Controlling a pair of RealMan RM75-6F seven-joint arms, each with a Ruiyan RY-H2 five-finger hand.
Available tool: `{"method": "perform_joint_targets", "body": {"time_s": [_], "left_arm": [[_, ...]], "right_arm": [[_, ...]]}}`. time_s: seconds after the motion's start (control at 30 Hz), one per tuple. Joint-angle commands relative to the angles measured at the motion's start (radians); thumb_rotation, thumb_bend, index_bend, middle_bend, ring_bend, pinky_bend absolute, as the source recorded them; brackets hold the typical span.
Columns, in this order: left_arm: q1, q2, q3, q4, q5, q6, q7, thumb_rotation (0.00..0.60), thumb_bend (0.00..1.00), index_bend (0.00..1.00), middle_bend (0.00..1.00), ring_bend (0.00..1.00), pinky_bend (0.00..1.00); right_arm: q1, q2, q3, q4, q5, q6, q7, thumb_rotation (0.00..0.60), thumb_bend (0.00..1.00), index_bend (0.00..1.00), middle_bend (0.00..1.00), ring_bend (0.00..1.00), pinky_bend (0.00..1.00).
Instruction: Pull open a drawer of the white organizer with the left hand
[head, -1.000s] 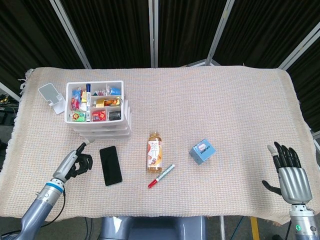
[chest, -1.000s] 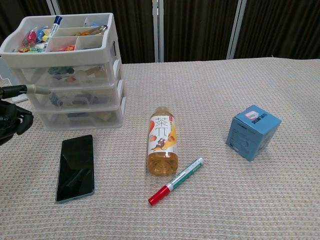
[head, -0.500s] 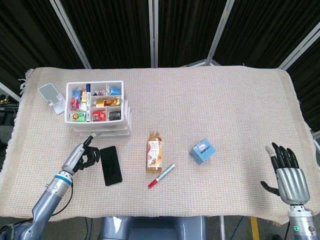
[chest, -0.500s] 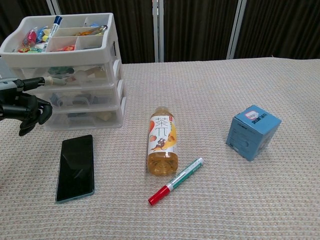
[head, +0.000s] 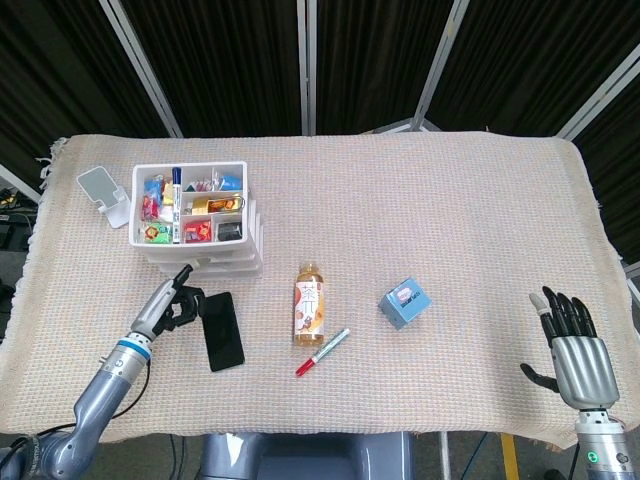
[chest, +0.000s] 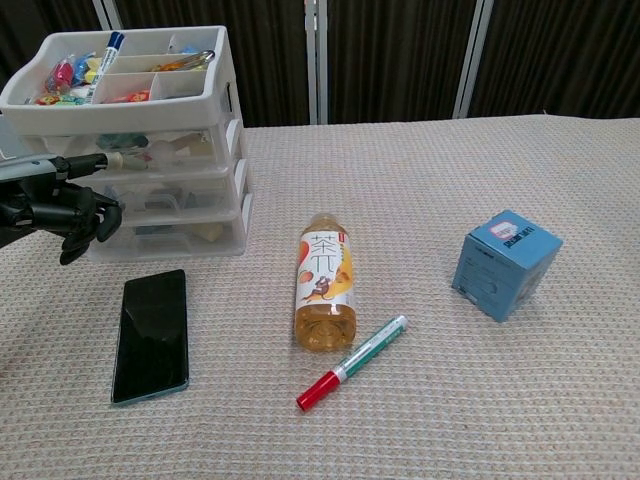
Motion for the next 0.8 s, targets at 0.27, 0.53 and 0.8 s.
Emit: {"method": "perform_joint_targets", "body": {"time_s": [0.27, 0.53, 0.8], "left_arm": [[-0.016, -0.042, -0.002, 0.050, 0.016, 0.002, -0.008, 0.600, 0.91, 0.10, 0.68, 0.76, 0.72], [-0.028, -0.068, -0.005, 0.075, 0.014, -0.006, -0.019, 0.600, 0.91, 0.10, 0.68, 0.76, 0.72], [-0.034, -0.075, -0.012, 0.085, 0.008, -0.005, -0.020, 0.600, 0.91, 0.10, 0.68, 0.76, 0.72]], "right_arm": [[0.000, -0.003, -0.003, 0.000, -0.003, -0.003, -0.003, 0.600, 0.00, 0.09, 0.00, 0.00, 0.00], [0.002, -0.010, -0.006, 0.004, -0.001, -0.012, -0.011, 0.600, 0.00, 0.09, 0.00, 0.00, 0.00], [0.002, -0.013, -0.008, 0.006, -0.003, -0.013, -0.012, 0.600, 0.00, 0.09, 0.00, 0.00, 0.00]]}}
